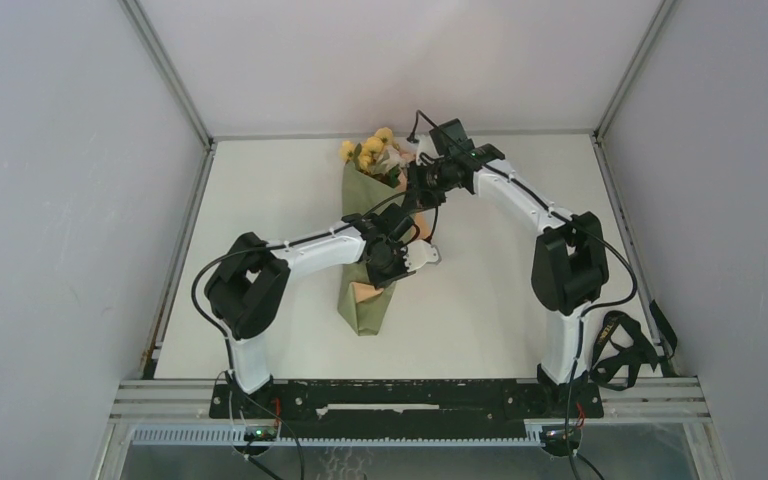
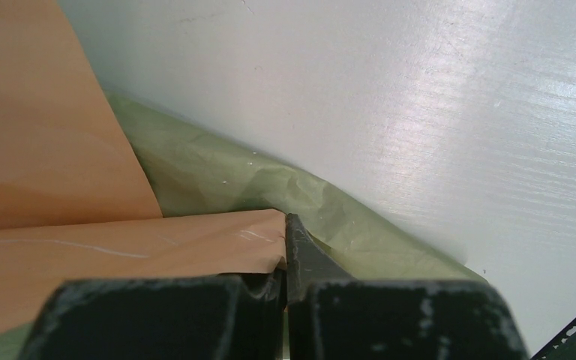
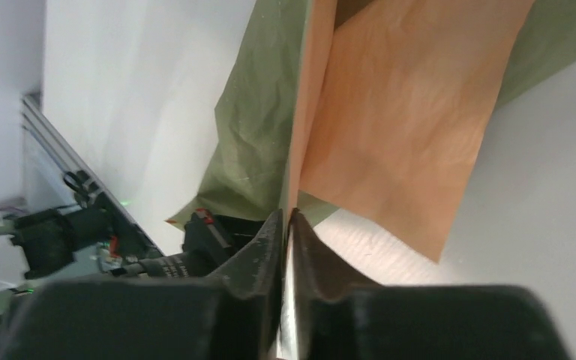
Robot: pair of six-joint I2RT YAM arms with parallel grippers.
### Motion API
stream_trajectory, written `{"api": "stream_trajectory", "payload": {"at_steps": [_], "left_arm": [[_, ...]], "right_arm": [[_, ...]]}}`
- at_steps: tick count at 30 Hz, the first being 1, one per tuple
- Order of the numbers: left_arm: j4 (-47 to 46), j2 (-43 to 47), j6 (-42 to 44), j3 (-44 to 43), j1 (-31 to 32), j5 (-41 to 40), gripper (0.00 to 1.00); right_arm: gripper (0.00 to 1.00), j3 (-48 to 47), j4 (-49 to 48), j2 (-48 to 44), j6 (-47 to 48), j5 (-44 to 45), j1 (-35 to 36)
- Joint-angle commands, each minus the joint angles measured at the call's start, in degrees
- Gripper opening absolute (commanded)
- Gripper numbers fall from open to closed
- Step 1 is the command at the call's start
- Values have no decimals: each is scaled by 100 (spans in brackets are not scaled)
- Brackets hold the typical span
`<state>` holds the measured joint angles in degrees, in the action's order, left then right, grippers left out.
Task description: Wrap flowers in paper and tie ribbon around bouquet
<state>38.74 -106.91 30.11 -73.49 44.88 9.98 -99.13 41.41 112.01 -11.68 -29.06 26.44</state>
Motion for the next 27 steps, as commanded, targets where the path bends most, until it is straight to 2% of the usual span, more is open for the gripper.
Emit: {"api": "stream_trajectory", "payload": {"at_steps": [1,3,4,7,9,13,15,19,22,24,27], "left_arm": [[11,-14,80,-86,23,-25,0],[30,-9,67,-107,21,-35,3],[73,-1,74,-135,27,-42,7],[231,132,24,-256,27,0,29],[422,287,8,-411,24,165,39],[1289,549,57,-1062,22,700,57],[1804,665,147,-1365,18,1088,62],[2584,802,136,-1822,-166,1722,62],[2783,813,-36,-1969,-658,2464,52],[2457,828,-384,-1823,-1056,2379,40],[1590,843,-795,-1260,-1404,1405,26]], "right_arm": [[9,168,-282,-150,-39,-361,-258],[0,357,-503,-223,-93,-436,-365],[0,460,-620,-243,-105,-465,-425],[0,656,-930,-169,-146,-621,-601],[0,731,-1177,-22,-179,-725,-719],[0,854,-1710,256,-294,-733,-894],[0,926,-1955,414,-383,-743,-982],[0,840,-2176,804,-488,-691,-1049],[0,808,-2233,955,-458,-513,-1055],[0,911,-2349,946,-482,-410,-1103],[0,1073,-2587,914,-632,-346,-1162]]}}
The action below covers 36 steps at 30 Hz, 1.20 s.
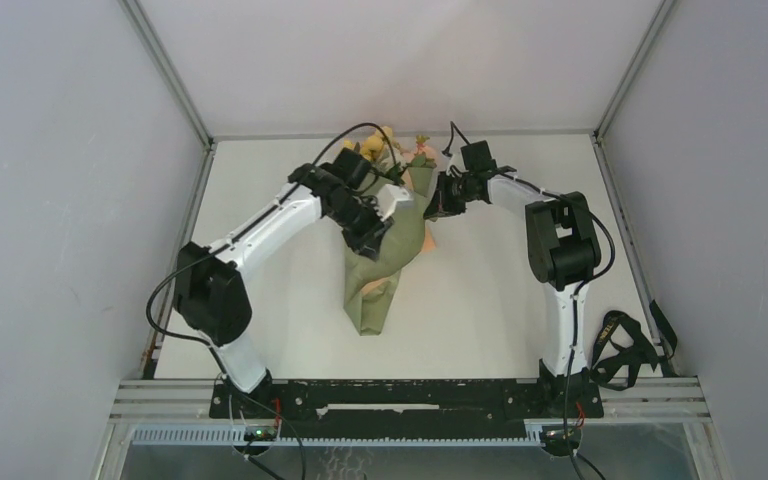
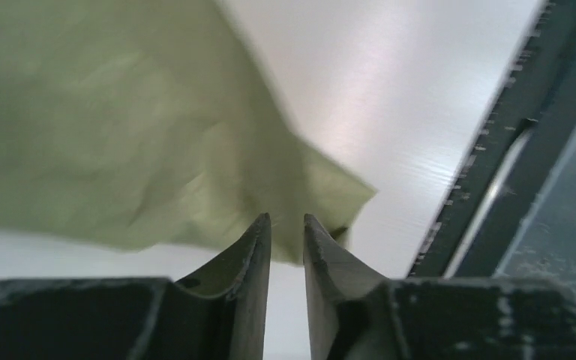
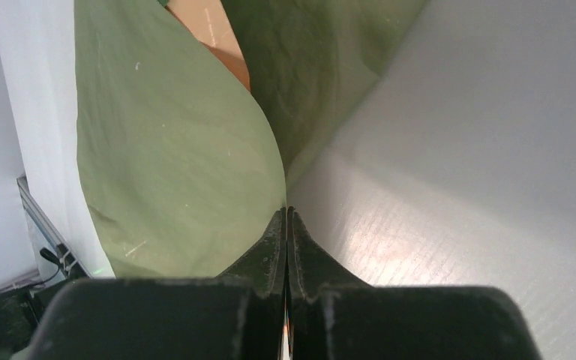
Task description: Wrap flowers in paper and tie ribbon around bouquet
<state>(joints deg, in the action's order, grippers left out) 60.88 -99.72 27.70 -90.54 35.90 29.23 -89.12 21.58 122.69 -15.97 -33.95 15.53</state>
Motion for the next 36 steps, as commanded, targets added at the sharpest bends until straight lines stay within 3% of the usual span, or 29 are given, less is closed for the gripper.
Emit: {"api": "stream_trajectory", "payload": {"at_steps": [1,8,17,22,28,30,32,33,35,36], "left_arm": [[-831,101,-515,650,-457,-911,23],[-1304,6,266,1834,1095,-2287,21],[-1388,-365,305,2271,2354,-2236,27],[-330,-182,550,1909,2489,-1038,30],[1585,210,1414,377,1976,340,31],[1234,248,1411,251,1410,366,26],[-174,204,456,611,1050,-543,14],[-769,87,-25,827,1021,-1198,13],[-990,-289,43,918,1173,-1559,14],[-1127,-391,63,982,1323,-1675,21]], "right_arm": [[0,102,-669,-140,-251,152,-76],[0,150,-972,14,-513,156,-37],[0,354,-1197,-38,-706,229,68],[0,438,-1269,-86,-739,230,75],[0,455,-1273,-34,-760,216,86],[0,464,-1255,-38,-761,222,95],[0,486,-1271,-68,-744,237,101],[0,485,-1271,-72,-743,252,106],[0,471,-1273,-84,-747,274,131],[0,448,-1258,-88,-744,284,142]]}}
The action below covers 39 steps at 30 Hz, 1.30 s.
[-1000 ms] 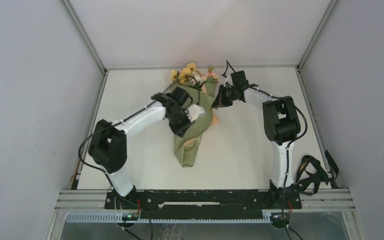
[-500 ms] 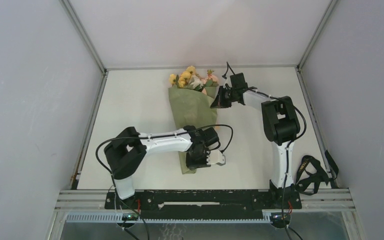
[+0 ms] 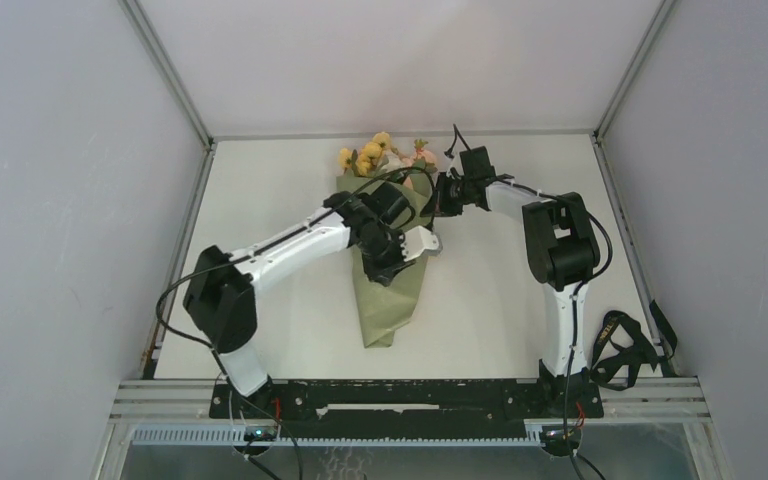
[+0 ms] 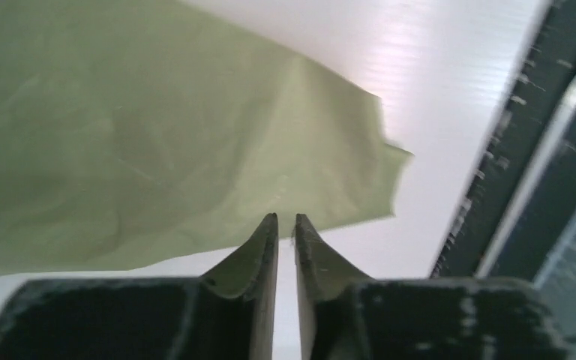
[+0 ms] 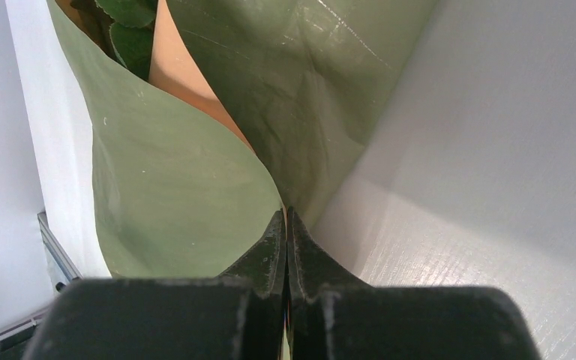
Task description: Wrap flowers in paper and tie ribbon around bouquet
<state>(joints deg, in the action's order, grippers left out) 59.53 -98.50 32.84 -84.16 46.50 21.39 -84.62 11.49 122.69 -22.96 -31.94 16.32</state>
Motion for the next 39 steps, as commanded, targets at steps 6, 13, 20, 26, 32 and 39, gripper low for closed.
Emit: {"api": "stream_trajectory", "payload": {"at_steps": [6,13,20,26,32,39], "left_arm": [[-1902,-739,228,1579,1327,-1857,45],[-1898,-776,184,1845,1318,-1581,36],[-1972,-749,254,2082,1318,-1342,35],[-1989,-869,207,2011,1318,-1179,35],[-1924,-993,148,1929,1318,-1119,35],[-1956,-978,120,1943,1318,-1110,35]], "right_arm": [[17,-504,620,-167,339,724,212],[100,-1489,2072,-1242,1313,3478,363],[100,-592,-1110,-2730,3107,7563,792],[74,28,76,-3684,722,2758,262],[70,1053,774,-3008,-436,2190,760],[72,1117,320,-1991,-594,2027,1088]]}}
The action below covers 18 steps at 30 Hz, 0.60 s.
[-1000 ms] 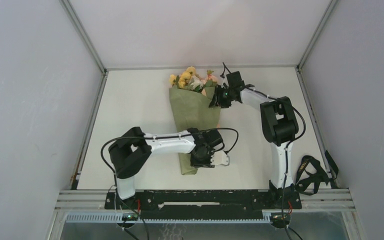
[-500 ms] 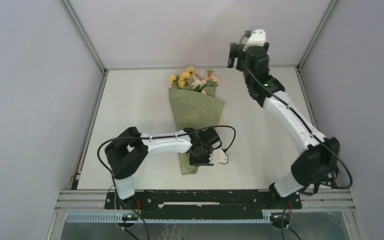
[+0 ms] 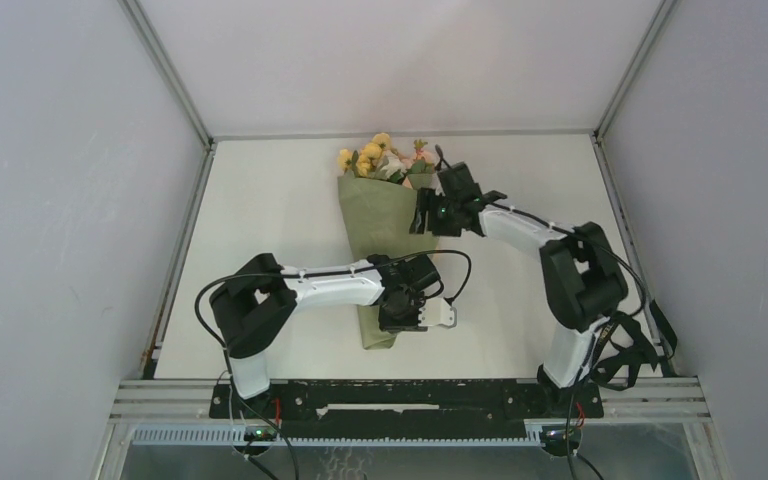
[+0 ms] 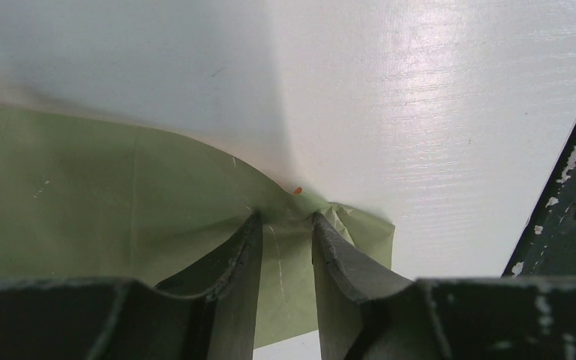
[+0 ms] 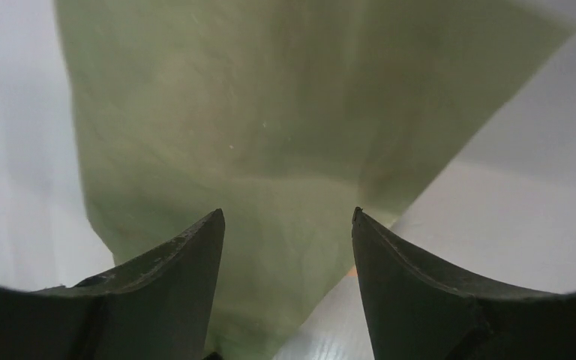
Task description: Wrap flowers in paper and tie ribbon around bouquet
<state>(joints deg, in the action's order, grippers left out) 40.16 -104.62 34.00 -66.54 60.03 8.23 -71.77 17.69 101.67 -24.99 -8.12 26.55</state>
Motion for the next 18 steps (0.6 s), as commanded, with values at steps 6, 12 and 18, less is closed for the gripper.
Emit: {"api": "stream_trajectory", "payload": {"at_steps": [6,12,18], "left_arm": [[-61,-304,18,231,-35,187,35],[-71,-247,116,276,-33,208,36],[630,335,122,-286,-282,1241,48]], "right_arm": [[92,-162,-329,862,-540,4,49],[100,-162,-590,1355,-759,-222,34],[97,157,-1428,1589,-1300,-1117,3]]}}
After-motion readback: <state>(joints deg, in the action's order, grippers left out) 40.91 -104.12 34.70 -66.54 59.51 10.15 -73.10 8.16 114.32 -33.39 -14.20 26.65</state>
